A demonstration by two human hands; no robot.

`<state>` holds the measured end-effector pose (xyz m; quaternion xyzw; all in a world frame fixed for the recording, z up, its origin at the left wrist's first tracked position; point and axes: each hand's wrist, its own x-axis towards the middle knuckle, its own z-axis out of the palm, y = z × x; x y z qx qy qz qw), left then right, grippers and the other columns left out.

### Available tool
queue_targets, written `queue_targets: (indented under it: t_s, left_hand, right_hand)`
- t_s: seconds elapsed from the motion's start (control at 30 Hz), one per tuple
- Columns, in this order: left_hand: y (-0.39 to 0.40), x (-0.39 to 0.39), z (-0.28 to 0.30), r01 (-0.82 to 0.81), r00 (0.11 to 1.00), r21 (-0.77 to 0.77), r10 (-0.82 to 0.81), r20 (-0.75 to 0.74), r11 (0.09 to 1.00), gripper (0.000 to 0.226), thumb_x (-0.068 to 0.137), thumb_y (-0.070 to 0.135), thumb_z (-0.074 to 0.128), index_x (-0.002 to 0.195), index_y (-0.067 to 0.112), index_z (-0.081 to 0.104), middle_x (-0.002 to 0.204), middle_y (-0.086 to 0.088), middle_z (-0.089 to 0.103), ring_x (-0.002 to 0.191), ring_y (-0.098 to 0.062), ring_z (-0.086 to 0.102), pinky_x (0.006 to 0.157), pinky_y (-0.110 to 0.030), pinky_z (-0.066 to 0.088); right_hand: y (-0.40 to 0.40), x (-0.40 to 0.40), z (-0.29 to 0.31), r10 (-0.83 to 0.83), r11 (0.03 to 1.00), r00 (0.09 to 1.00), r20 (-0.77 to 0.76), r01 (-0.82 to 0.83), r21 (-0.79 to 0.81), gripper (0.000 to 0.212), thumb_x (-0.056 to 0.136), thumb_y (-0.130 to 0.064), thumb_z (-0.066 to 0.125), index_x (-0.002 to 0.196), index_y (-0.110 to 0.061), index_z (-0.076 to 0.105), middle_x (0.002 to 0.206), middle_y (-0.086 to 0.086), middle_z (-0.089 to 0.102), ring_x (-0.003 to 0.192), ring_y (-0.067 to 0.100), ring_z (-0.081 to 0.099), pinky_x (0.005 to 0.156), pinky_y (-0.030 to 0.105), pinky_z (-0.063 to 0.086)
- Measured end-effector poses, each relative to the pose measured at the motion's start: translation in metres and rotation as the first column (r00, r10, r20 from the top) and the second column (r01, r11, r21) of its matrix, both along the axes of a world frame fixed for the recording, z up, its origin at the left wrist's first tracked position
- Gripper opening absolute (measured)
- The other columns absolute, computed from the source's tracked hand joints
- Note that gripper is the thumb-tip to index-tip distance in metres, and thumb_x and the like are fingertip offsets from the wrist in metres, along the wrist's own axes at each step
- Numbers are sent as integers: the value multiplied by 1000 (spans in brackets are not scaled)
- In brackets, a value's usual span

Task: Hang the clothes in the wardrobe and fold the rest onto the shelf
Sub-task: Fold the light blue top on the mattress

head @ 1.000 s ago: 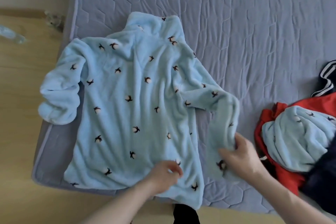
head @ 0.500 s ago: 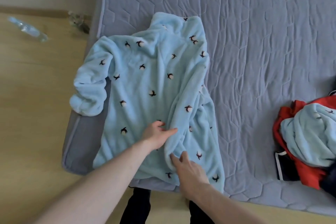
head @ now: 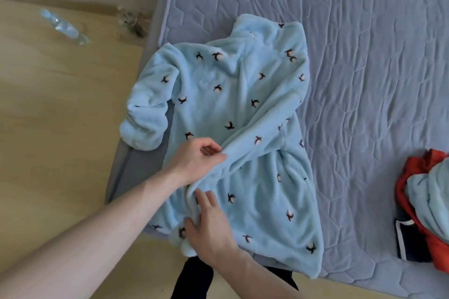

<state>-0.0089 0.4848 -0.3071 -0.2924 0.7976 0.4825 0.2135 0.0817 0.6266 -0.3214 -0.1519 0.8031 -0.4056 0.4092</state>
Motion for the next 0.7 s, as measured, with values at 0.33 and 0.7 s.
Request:
queue_targets:
  t_s: [0.33,0.7]
  left_hand:
    - [-159,36,-48,-242,951,-589,309,13,771,74,72,33,82,136,19,46,139,-9,44,126,-34,46,103,-43,42]
    - [-174,11,-87,90,933,-510,107,344,856,14,96,28,58,90,19,66,110,-13,71,100,-35,65,82,-36,53]
  right_hand:
    - [-38,-21,-44,186,956,971,148,-213,200,54,96,-27,59,148,-32,44,143,-10,41,111,17,62,97,33,50]
    - [26,-92,-59,-93,933,973,212,10,361,42,93,-26,64,134,-33,58,131,-10,58,74,-3,62,59,11,46]
